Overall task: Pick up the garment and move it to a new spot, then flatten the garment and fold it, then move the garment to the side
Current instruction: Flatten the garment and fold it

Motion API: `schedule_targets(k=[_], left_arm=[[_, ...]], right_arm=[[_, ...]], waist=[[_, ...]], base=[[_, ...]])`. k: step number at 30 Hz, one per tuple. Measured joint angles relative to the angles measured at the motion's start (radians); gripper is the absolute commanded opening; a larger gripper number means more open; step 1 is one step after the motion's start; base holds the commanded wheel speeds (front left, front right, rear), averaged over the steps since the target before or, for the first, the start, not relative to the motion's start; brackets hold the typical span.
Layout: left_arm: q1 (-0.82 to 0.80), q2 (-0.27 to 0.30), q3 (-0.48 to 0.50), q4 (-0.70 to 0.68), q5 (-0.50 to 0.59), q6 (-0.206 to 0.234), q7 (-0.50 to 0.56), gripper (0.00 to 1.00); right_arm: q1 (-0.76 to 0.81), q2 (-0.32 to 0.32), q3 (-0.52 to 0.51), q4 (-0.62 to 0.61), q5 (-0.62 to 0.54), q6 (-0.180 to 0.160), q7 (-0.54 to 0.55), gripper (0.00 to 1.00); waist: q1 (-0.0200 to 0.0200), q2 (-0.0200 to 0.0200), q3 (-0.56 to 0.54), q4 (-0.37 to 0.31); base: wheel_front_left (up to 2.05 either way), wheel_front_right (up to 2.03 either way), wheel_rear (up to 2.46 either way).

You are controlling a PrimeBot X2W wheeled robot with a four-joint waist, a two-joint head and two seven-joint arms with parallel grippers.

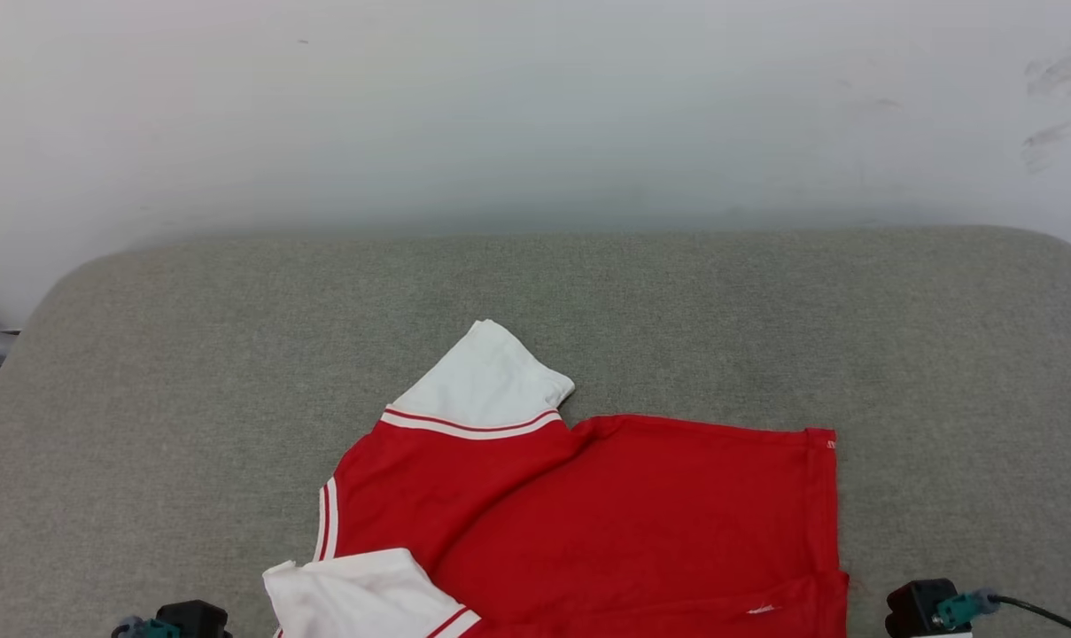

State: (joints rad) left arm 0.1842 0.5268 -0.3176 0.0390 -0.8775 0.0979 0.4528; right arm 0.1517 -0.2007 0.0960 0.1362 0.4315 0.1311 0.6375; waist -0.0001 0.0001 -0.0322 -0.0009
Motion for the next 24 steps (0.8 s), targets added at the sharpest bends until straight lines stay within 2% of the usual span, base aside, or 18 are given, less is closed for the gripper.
schedule_targets(k=[1,2,3,9,17,24], left_arm=[[-0.008,-0.006,-0.004,0.018,0.005,-0.002,-0.005,0.22],[-0.019,-0.016,-0.003,0.030,0.004,-0.006,-0.018,0.77],[-0.031,-0.025,-0.002,0.041,0.005,-0.009,-0.026,1.00],[-0.074,-0.036,0.002,0.089,0.036,-0.028,-0.101,1.00],[-0.146,-0.042,0.036,0.084,0.118,-0.008,-0.260,1.00],[-0.267,-0.068,0.032,0.089,0.191,-0.010,-0.378,1.00]], right_arm=[[0.006,0.008,0.001,0.006,-0.001,0.000,-0.015,0.98],[0.012,0.012,-0.002,0.012,-0.002,0.000,-0.032,1.00],[0.015,0.018,-0.008,0.016,-0.002,0.000,-0.051,1.00],[0.018,0.042,-0.034,-0.014,-0.023,0.000,-0.221,1.00],[-0.027,0.056,-0.058,-0.124,-0.091,0.000,-0.501,1.00],[-0.094,0.091,-0.081,-0.193,-0.162,0.000,-0.612,1.00]], waist=[[0.0000,0.0000,0.002,0.002],[0.0000,-0.0001,0.003,0.003],[0.0000,0.0000,0.004,0.004],[0.0000,-0.0001,0.004,0.001],[0.0000,0.0000,0.008,-0.025],[0.0000,0.0000,0.054,-0.059]], base=[[0.00,0.00,0.00],[0.00,0.00,0.00],[0.00,0.00,0.00],[0.00,0.00,0.00],[0.00,0.00,0.00],[0.00,0.00,0.00]])
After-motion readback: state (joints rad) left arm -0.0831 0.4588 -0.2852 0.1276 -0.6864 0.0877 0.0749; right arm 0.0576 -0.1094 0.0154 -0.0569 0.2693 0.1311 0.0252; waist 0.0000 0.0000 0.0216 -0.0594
